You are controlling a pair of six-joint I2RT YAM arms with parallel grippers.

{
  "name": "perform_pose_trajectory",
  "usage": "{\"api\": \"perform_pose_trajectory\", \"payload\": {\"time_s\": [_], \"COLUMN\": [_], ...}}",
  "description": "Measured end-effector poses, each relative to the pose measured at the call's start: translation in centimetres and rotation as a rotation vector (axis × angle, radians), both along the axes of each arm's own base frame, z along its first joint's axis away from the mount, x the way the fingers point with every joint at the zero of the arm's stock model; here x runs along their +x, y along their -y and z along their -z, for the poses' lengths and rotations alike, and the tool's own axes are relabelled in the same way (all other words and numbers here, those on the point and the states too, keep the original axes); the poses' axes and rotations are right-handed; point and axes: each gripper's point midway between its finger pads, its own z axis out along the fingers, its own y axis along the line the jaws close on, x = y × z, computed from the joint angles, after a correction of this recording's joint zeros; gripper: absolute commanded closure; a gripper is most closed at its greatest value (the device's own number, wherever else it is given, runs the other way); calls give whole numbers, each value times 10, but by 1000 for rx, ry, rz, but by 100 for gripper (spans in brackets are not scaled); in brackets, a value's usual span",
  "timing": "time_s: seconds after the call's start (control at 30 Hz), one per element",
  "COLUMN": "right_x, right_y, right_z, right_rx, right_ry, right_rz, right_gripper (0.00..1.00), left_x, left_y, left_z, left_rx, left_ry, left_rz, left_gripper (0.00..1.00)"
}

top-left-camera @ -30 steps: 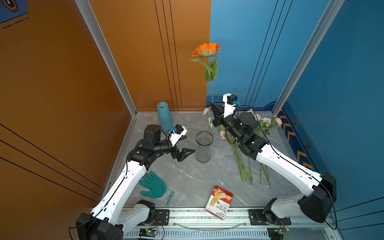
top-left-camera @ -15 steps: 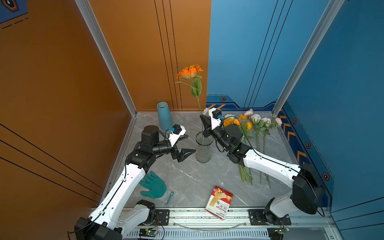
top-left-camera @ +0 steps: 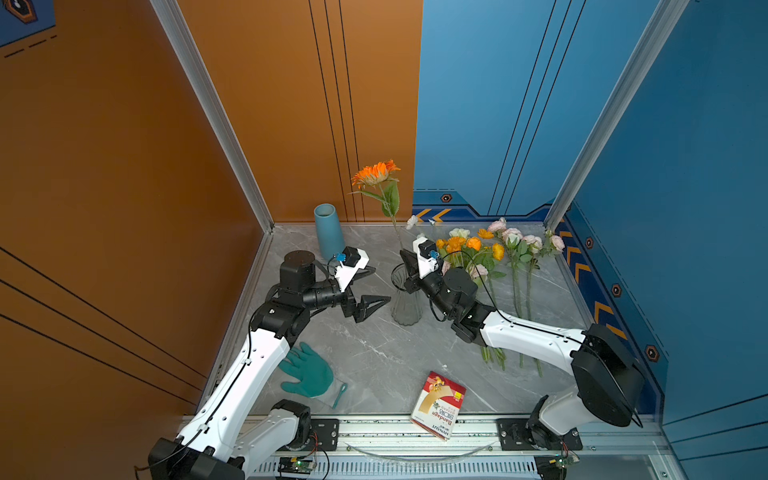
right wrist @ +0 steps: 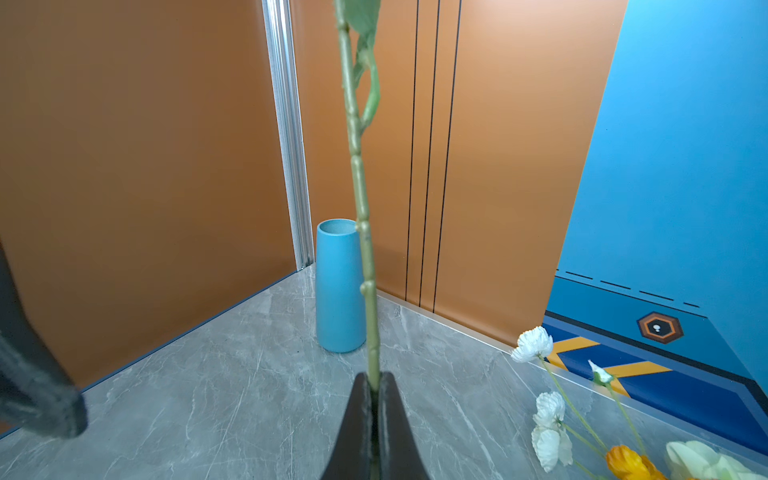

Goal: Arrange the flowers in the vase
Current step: 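Lower the gerbera stem into the vase and open the right gripper, then move the right gripper back to the flowers and grasp a stem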

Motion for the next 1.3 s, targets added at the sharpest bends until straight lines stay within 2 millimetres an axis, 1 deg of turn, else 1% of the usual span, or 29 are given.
{"api": "perform_pose_trajectory", "payload": {"time_s": [0.07, 0.17, 0.33, 0.47, 0.63, 0.83, 0.93, 1.0, 1.07, 1.13, 1.23, 1.3], "right_x": [0, -1, -2, -3, -6, -7, -9, -10, -13, -16, -19, -20], "right_y": [2, 3, 4, 4, 4, 4, 3, 5, 8, 17, 38, 58], "right_z": [4, 12, 18, 23, 31, 36, 38, 38, 36, 30, 12, 2], "right_rx": [-6, -17, -23, -30, -39, -42, -42, -41, -35, -25, 8, 23], "right_ry": [-7, -18, -29, -36, -49, -60, -64, -68, -68, -64, -63, -83], "right_rz": [11, 16, 27, 27, 24, 21, 20, 26, 36, 61, 132, 188], "right_gripper": [99, 93, 91, 89, 82, 79, 74, 69, 62, 58, 53, 48], "left_x": [0, 0, -1, -1, -1, -1, -3, -4, -6, -11, -18, -23], "left_y": [0, 0, 1, 1, 1, 1, 3, 5, 8, 14, 23, 31], "left_z": [0, -1, -1, -2, -2, -2, -1, -1, 0, 0, 1, 5], "left_rx": [-1, -2, -4, -5, -7, -8, -10, -10, -10, -11, -5, 8], "left_ry": [2, 2, 5, 5, 3, 0, -2, -5, -11, -12, -14, -15], "left_rz": [0, 4, 7, 7, 6, 9, 18, 29, 40, 61, 89, 99], "left_gripper": [2, 2, 2, 2, 2, 2, 2, 2, 2, 2, 2, 2]}}
